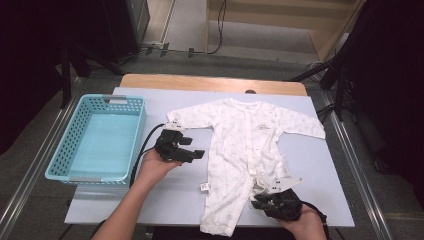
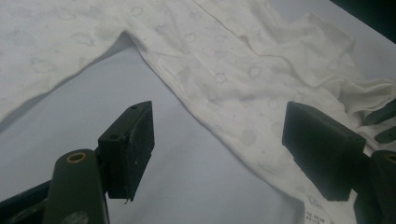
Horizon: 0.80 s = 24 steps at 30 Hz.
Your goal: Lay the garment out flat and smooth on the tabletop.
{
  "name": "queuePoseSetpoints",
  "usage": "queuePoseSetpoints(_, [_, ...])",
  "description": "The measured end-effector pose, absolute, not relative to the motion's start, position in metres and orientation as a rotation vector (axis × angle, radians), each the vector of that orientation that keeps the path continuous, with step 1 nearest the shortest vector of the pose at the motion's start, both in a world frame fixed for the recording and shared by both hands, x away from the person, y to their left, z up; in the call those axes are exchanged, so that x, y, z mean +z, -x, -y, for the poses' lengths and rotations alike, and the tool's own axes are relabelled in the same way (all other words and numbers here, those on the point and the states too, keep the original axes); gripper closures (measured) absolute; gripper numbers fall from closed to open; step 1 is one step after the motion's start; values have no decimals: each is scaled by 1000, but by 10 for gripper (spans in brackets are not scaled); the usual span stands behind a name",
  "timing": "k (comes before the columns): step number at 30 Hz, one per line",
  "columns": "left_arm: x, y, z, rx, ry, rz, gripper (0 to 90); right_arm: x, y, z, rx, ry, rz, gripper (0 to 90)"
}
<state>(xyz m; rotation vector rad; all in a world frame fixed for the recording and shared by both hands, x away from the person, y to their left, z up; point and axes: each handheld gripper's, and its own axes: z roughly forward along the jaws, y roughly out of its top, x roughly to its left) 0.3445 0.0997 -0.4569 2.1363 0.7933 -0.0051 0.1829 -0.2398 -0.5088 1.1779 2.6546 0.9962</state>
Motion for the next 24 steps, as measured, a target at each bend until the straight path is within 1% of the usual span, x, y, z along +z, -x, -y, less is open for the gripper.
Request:
queuePoseSetpoints(7, [-457,-345,-101,-4,-2131,-796,257,-506,-180,242,1024,-1229,-2766,744])
queuePoseSetpoints(12, [-457,-345,-101,-3,-2133,-794,257,-500,-163,238,1047,-1172,-2823,743])
queuePoseSetpoints(21, [-457,-345,-101,-5,-2132,-798,257,-501,-146,232,1068,-1128,-2906,738])
queuePoseSetpoints(24, [-457,-345,-100,-4,-2134,-798,257,-500,-147,236,1098,-1125,-2930,702])
